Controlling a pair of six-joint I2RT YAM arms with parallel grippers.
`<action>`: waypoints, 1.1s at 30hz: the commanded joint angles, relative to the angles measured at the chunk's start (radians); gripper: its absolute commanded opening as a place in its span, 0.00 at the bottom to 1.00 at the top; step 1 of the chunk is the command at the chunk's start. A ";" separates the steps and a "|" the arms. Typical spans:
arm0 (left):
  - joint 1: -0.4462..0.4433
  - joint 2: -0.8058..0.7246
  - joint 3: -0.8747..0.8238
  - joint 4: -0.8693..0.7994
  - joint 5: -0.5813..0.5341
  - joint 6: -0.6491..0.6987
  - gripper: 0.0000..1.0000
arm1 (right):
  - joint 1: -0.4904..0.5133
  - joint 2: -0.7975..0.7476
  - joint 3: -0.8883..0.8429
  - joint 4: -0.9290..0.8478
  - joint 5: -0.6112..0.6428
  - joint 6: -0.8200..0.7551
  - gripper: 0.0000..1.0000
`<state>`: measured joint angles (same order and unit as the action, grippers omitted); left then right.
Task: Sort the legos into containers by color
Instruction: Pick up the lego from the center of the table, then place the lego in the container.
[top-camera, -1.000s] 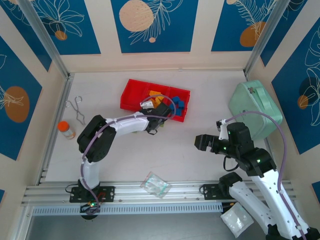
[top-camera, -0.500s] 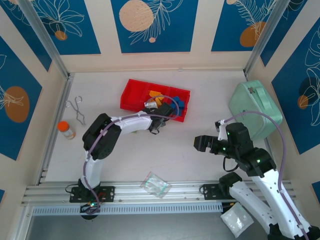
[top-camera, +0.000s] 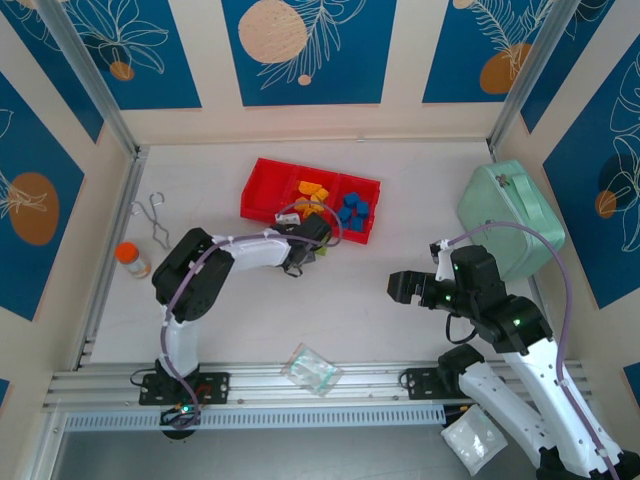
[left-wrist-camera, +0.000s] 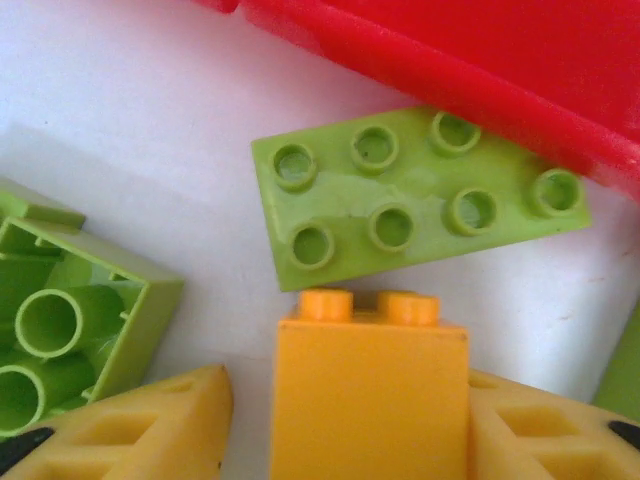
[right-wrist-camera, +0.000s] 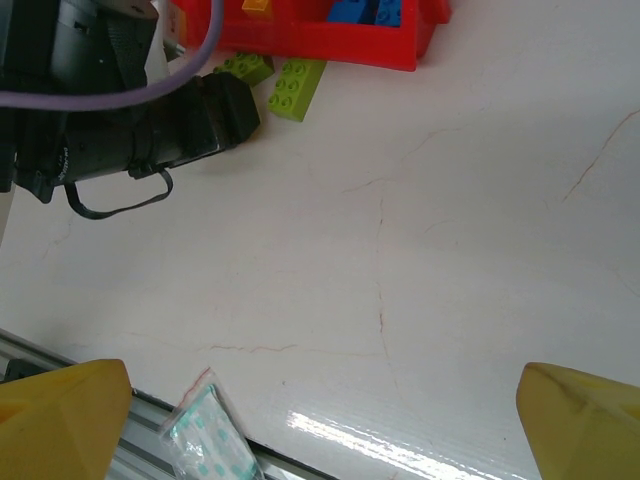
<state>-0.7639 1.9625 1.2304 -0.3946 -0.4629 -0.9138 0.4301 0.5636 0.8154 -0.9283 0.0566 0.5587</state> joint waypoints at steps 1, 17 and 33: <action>0.014 -0.041 -0.051 -0.024 0.024 0.035 0.50 | 0.005 -0.010 -0.009 0.006 0.015 0.011 0.99; 0.021 -0.122 -0.058 0.026 0.061 0.252 0.26 | 0.009 0.009 -0.005 -0.001 0.027 0.014 0.99; 0.156 -0.126 0.266 -0.079 0.184 0.444 0.29 | 0.013 0.020 -0.004 -0.006 0.041 0.018 0.99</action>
<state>-0.6399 1.7836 1.4052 -0.4202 -0.3328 -0.5285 0.4343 0.5861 0.8154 -0.9291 0.0830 0.5617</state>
